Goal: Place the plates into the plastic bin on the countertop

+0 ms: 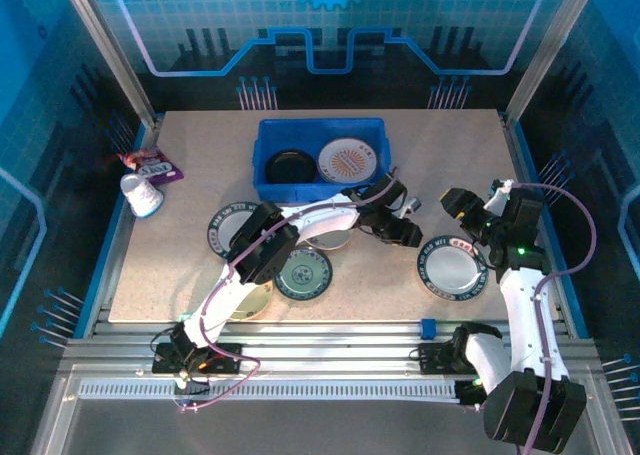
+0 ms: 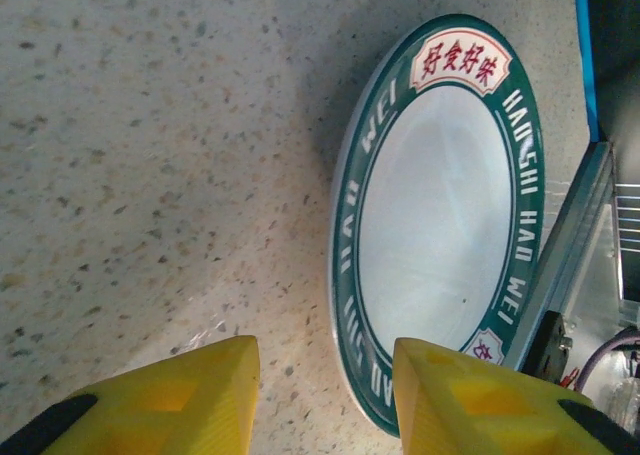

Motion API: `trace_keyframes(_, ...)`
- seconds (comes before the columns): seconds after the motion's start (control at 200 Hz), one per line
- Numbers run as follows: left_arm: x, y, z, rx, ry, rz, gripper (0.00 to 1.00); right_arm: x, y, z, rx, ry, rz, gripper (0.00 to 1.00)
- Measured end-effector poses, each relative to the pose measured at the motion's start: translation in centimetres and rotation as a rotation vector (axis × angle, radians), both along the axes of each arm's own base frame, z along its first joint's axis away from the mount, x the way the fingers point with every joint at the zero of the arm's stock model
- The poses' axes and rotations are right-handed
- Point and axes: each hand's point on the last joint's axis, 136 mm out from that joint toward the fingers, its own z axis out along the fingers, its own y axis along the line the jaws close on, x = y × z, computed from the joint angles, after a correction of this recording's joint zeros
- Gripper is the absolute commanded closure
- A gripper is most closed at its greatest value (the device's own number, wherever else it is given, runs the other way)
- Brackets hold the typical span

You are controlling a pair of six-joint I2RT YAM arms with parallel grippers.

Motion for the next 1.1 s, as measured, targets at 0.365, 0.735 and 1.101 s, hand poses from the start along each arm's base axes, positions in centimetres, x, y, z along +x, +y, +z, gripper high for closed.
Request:
trace_keyframes(0.365, -1.2, -1.5, -1.1, 0.002, 0.037, -0.044, 0.6, 0.3, 0.3, -0.6, 0.02, 0.001, 0.02, 0.3)
trace_keyframes(0.735, -0.9, -2.6, -2.0, 0.009, 0.072, -0.06, 0.64, 0.3, 0.1, -1.1, 0.037, 0.006, 0.022, 0.3)
trace_keyframes(1.101, -1.1, -2.8, -2.2, 0.016, 0.099, -0.07, 0.7, 0.3, -0.3, -1.8, 0.085, 0.007, 0.007, 0.3)
